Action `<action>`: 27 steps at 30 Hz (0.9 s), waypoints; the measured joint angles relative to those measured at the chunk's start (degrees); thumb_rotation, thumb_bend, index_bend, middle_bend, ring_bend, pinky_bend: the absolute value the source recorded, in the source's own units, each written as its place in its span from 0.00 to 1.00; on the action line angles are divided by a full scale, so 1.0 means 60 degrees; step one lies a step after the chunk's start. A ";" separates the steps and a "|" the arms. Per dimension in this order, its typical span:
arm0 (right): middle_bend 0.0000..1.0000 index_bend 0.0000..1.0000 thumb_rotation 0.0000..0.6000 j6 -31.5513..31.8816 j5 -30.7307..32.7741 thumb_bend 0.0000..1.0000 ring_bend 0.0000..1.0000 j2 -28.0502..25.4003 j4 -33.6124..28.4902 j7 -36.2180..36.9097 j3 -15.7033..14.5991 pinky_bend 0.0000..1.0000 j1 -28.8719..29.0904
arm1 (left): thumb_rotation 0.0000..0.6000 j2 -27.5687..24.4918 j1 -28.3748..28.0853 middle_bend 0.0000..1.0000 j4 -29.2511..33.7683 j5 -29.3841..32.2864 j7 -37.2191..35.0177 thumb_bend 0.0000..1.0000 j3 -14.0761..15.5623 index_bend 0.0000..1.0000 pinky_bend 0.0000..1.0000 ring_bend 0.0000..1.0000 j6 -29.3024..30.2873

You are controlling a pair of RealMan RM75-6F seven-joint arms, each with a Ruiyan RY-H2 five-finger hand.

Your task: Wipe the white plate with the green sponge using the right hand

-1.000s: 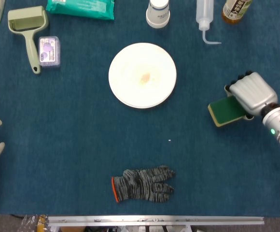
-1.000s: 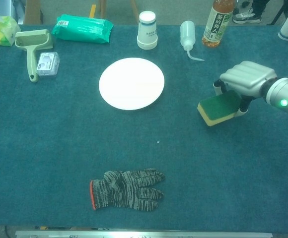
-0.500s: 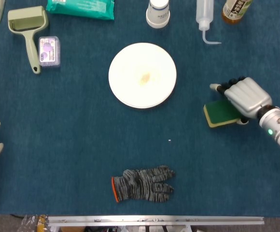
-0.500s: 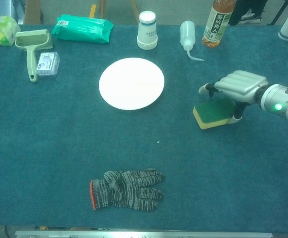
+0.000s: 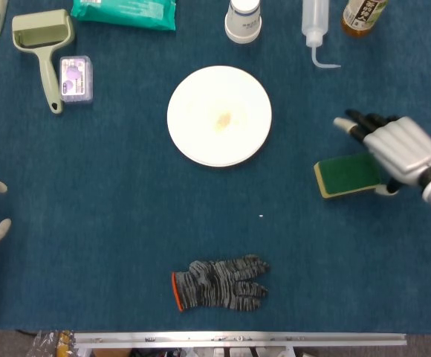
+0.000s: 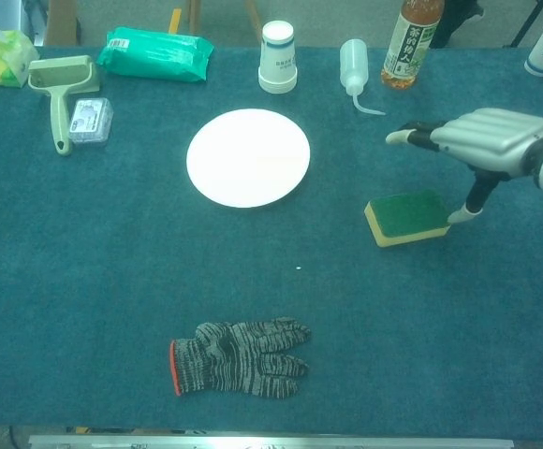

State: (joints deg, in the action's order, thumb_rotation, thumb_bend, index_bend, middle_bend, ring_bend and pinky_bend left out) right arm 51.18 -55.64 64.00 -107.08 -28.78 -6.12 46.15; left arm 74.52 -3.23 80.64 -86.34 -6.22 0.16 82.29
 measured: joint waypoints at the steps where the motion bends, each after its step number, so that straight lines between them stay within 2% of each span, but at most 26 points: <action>1: 0.13 0.04 1.00 0.0185 -0.0024 0.00 0.13 -0.0043 -0.0061 -0.0024 0.0007 0.29 -0.0071 | 1.00 0.0007 -0.0002 0.34 0.0024 0.0000 0.0027 0.19 -0.0040 0.39 0.42 0.31 0.0067; 3: 0.22 0.13 1.00 0.0735 -0.0176 0.00 0.13 -0.0097 -0.0141 -0.0119 0.0006 0.29 -0.0293 | 1.00 0.0047 -0.0008 0.34 0.0094 0.0008 0.0113 0.19 -0.0175 0.39 0.42 0.30 0.0261; 6: 0.27 0.20 1.00 0.1700 -0.0512 0.00 0.14 -0.0148 -0.0196 -0.0283 -0.0041 0.29 -0.0767 | 1.00 0.0151 -0.0050 0.34 0.0225 0.0038 0.0301 0.19 -0.0480 0.39 0.42 0.30 0.0591; 14: 0.29 0.23 1.00 0.3908 -0.1241 0.00 0.15 -0.0313 -0.0226 -0.0131 -0.0276 0.29 -0.2621 | 1.00 0.0405 -0.0370 0.33 0.0599 0.0168 0.1052 0.19 -0.1176 0.39 0.42 0.30 0.1018; 21: 0.30 0.23 1.00 0.5479 -0.1949 0.00 0.16 -0.0411 0.0130 0.0986 -0.0429 0.29 -0.4278 | 1.00 0.0413 -0.0593 0.33 0.0910 0.0344 0.1630 0.19 -0.1332 0.39 0.42 0.30 0.0871; 27: 0.31 0.23 1.00 0.6248 -0.2496 0.00 0.17 -0.0339 0.0688 0.1348 -0.0438 0.29 -0.5235 | 1.00 0.0415 -0.0652 0.33 0.1125 0.0518 0.2020 0.19 -0.1422 0.39 0.42 0.30 0.0908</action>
State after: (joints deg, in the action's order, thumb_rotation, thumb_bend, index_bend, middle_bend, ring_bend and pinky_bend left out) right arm 88.66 -70.61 61.97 -102.95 -20.69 -8.75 14.74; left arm 77.01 -7.14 87.39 -83.23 5.90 -8.37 87.73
